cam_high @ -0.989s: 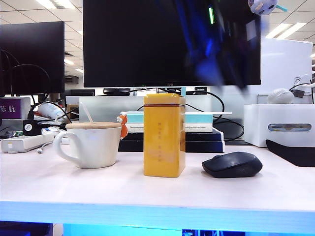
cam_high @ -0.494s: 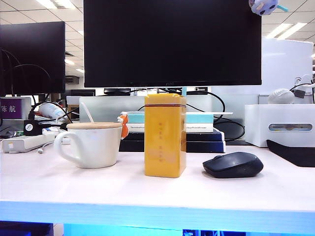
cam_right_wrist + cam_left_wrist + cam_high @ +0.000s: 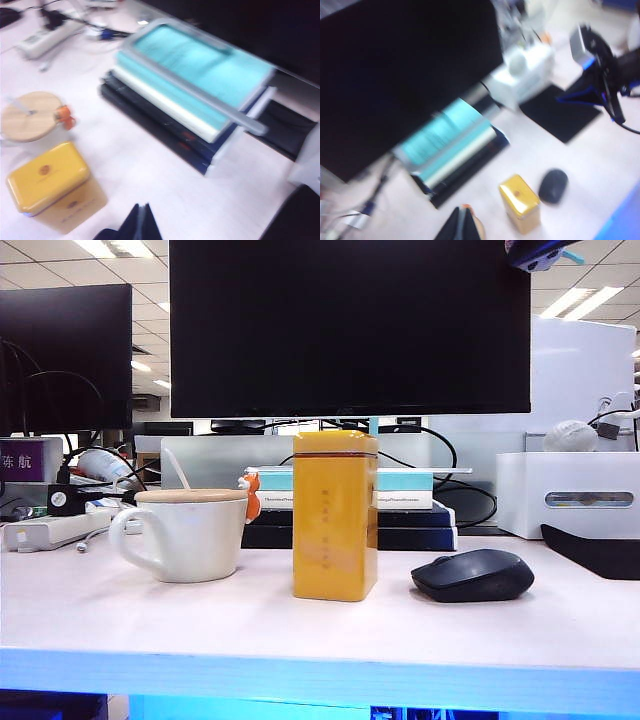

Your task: Place the black mouse on the black mouse pad.

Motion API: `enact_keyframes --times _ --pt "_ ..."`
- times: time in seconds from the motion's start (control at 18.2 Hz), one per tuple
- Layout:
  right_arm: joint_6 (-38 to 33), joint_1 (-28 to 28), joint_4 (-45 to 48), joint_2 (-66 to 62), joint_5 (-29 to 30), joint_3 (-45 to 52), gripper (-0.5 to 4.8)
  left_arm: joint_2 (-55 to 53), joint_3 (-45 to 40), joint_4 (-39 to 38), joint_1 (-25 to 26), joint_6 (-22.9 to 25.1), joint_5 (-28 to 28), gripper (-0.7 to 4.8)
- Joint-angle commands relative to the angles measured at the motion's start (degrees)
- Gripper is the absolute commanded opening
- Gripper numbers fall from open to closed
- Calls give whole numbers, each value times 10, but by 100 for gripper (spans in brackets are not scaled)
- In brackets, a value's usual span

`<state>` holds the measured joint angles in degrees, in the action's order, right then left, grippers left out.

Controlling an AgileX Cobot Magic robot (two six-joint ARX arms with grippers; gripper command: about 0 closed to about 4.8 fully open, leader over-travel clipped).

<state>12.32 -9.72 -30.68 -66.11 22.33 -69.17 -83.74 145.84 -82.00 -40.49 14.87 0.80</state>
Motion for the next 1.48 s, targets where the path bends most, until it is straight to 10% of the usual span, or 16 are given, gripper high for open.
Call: enact_keyframes --times 0.05,0.55,0.99,1.15,1.48 --pt "7 -6 4 3 -7 -12 -4 48 2 -1 0 -10 -23 -6" --pt "228 -9 -144 -28 -85 -12 -4 -9 1 -1 0 -34 46 -5" --pt "244 -68 -227 -164 -44 -12 1 -47 1 3 0 -38 44 -6" --pt "301 -130 -222 -190 -82 -11 427 -46 1 2 0 -38 32 -6" --pt "335 -152 -164 -206 -100 -11 479 -45 2 2 0 -42 30 -5"
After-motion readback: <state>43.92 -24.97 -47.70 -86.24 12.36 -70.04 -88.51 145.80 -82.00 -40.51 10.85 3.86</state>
